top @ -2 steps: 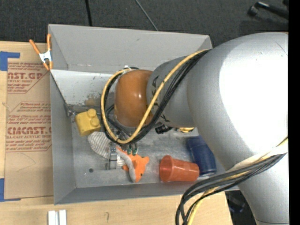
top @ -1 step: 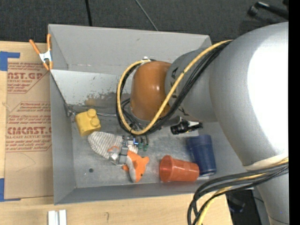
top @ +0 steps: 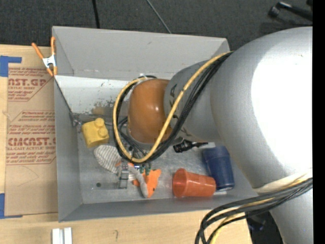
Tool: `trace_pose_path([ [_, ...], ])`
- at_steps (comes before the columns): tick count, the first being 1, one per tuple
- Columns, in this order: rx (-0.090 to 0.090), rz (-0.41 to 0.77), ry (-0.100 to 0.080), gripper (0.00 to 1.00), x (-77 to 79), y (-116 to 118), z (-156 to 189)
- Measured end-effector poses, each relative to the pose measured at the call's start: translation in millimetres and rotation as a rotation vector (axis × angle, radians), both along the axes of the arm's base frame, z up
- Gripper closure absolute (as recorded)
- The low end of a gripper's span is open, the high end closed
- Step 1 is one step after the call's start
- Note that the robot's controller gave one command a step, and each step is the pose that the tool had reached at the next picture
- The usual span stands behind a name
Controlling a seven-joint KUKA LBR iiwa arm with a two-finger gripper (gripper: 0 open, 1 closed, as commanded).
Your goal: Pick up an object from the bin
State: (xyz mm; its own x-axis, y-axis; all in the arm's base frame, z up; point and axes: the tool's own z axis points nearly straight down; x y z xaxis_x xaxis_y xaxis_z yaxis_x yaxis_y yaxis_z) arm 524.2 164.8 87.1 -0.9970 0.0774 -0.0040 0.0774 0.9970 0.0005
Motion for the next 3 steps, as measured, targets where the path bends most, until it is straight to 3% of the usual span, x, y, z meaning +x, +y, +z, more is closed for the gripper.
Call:
trace_pose_path([
  [1, 0.004, -0.223, 0.003, 1.00, -0.3, -21.7, -16.2],
  [3, 0.002, -0.221, 0.007, 1.00, -1.8, -21.4, -11.5],
])
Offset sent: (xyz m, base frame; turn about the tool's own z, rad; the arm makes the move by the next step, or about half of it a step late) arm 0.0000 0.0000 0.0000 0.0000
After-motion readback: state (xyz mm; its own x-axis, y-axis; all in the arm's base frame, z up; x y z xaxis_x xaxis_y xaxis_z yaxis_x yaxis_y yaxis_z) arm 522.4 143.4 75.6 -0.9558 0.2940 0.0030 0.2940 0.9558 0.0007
